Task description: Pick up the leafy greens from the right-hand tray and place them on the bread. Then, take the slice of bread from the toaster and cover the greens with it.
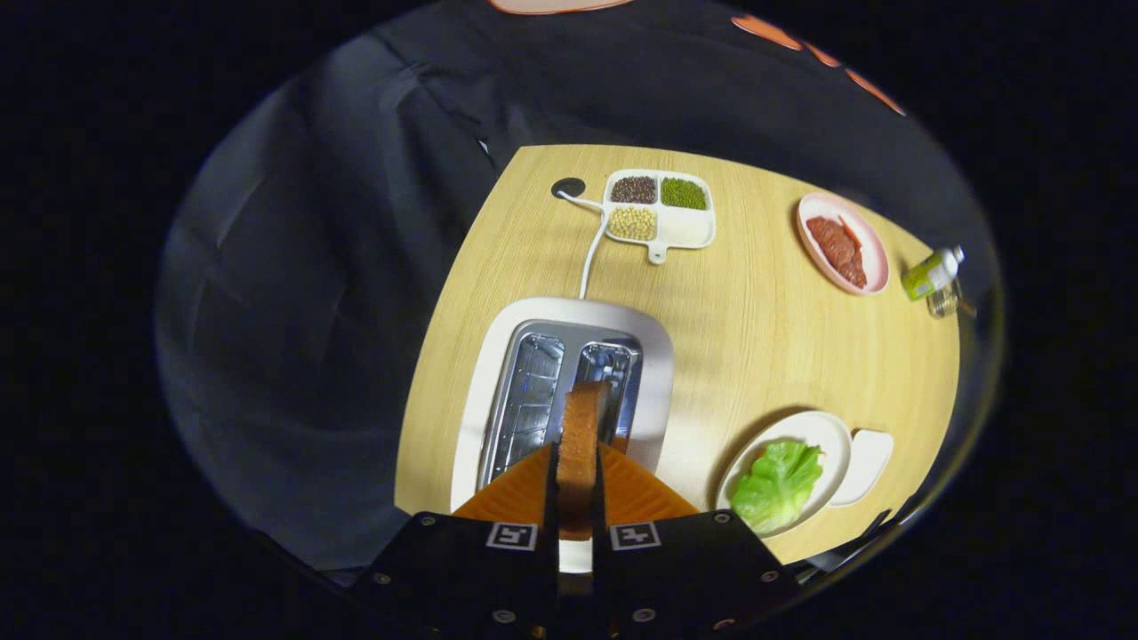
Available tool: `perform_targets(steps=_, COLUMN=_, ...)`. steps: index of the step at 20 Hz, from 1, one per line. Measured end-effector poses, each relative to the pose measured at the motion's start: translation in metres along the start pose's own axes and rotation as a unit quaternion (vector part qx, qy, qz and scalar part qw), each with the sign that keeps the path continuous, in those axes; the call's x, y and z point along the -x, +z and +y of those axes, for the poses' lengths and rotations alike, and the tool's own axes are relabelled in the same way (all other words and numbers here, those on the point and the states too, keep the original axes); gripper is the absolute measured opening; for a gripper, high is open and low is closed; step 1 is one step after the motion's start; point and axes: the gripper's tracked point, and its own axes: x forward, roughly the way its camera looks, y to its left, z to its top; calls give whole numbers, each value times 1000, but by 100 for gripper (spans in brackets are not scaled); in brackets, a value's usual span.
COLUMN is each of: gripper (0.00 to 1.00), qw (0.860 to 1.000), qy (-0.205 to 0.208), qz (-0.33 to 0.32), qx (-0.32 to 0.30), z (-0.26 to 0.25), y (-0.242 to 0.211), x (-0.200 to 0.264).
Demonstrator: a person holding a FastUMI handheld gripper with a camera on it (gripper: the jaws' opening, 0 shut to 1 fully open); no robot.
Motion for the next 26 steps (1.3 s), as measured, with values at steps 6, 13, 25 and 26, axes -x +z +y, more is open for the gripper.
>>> perform_targets(steps=6, gripper=14, qw=997, qy=56, qz=-51, qx=11, z=-6, y=6, x=46)
perform_targets(steps=13, gripper=13, qw=986, qy=126, qz=-110, qx=-16, z=-35, y=-4, x=102)
perform_targets(steps=25, gripper=13, qw=981, qy=127, qz=-133, qx=-64, z=-143, y=-59, x=99)
perform_targets(steps=26, gripper=13, qw=981, qy=124, qz=-132, qx=-67, z=-152, y=-65, x=93)
